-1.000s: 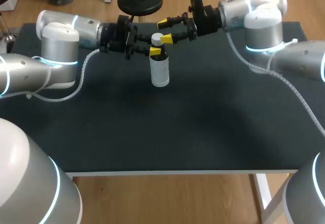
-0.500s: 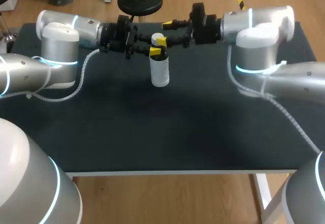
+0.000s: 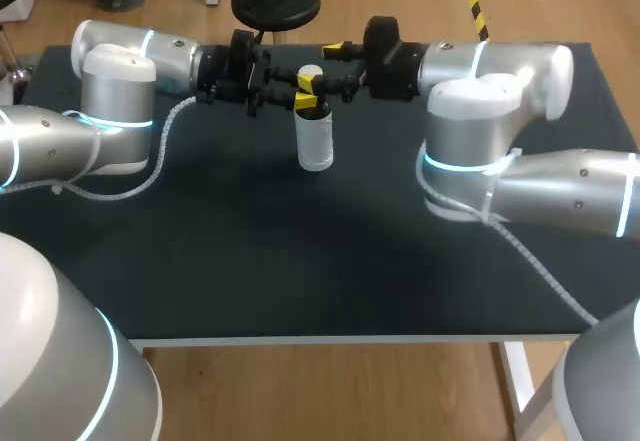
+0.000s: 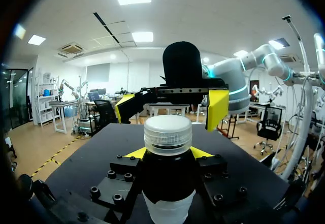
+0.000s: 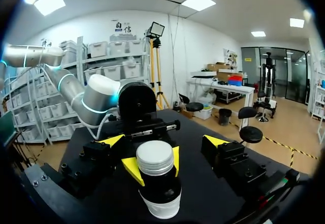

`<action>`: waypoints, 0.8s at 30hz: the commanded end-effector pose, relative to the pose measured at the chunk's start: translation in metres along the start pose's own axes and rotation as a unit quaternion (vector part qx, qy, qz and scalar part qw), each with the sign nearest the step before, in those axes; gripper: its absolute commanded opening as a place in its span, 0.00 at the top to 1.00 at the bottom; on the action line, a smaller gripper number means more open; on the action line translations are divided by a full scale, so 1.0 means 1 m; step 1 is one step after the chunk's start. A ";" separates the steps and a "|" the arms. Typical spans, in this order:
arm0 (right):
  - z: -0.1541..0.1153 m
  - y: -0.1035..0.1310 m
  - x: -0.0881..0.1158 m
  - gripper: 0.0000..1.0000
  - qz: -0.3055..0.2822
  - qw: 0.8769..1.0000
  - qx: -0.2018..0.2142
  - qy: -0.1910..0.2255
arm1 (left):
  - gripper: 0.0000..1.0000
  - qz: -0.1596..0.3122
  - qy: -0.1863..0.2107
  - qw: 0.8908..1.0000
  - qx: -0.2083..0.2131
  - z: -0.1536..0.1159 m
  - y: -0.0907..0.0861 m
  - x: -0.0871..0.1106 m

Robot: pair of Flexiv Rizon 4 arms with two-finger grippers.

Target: Unscrew the bottle cap

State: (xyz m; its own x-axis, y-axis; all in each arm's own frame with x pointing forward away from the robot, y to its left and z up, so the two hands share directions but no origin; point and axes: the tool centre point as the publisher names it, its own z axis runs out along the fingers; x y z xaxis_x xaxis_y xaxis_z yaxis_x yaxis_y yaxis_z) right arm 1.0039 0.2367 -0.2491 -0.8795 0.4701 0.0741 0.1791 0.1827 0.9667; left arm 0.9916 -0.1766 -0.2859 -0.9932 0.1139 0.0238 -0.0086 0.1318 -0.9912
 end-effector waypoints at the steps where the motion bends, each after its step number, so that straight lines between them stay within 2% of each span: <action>1: 0.008 -0.002 0.001 0.00 -0.001 1.000 -0.005 -0.026 | 1.00 0.000 0.000 1.000 -0.001 0.000 -0.001 0.001; 14: 0.014 -0.002 0.002 0.01 0.000 1.000 -0.008 -0.019 | 1.00 0.000 0.000 1.000 -0.001 0.000 -0.001 0.001; 15: 0.014 -0.002 0.002 0.20 0.000 1.000 -0.008 -0.019 | 1.00 0.000 0.000 1.000 -0.001 0.000 -0.001 0.001; 16: 0.014 -0.002 0.002 0.45 0.000 1.000 -0.008 -0.018 | 1.00 0.000 0.000 1.000 -0.001 0.000 -0.001 0.001; 18: 0.015 -0.002 0.002 0.63 -0.001 1.000 -0.009 -0.017 | 1.00 0.000 0.000 1.000 -0.001 0.000 -0.001 0.001; 20: 0.015 -0.001 0.002 0.92 -0.001 1.000 -0.009 -0.016 | 1.00 0.000 0.000 1.000 -0.001 0.000 -0.001 0.001; 21: 0.015 -0.001 0.002 1.00 -0.001 1.000 -0.008 -0.016 | 1.00 0.000 0.000 1.000 -0.001 0.000 -0.001 0.001; 24: 0.015 -0.002 0.002 1.00 -0.001 1.000 -0.010 -0.012 | 1.00 0.000 0.000 1.000 -0.001 0.000 -0.001 0.001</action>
State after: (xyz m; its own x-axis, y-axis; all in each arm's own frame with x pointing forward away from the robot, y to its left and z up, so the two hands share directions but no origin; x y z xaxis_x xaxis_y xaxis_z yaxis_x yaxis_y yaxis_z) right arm 1.0059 0.2508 -0.2529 -0.8677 0.4927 0.0659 0.1691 0.1678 0.9712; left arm 0.9922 -0.1766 -0.2860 -0.9934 0.1123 0.0235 -0.0085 0.1324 -0.9912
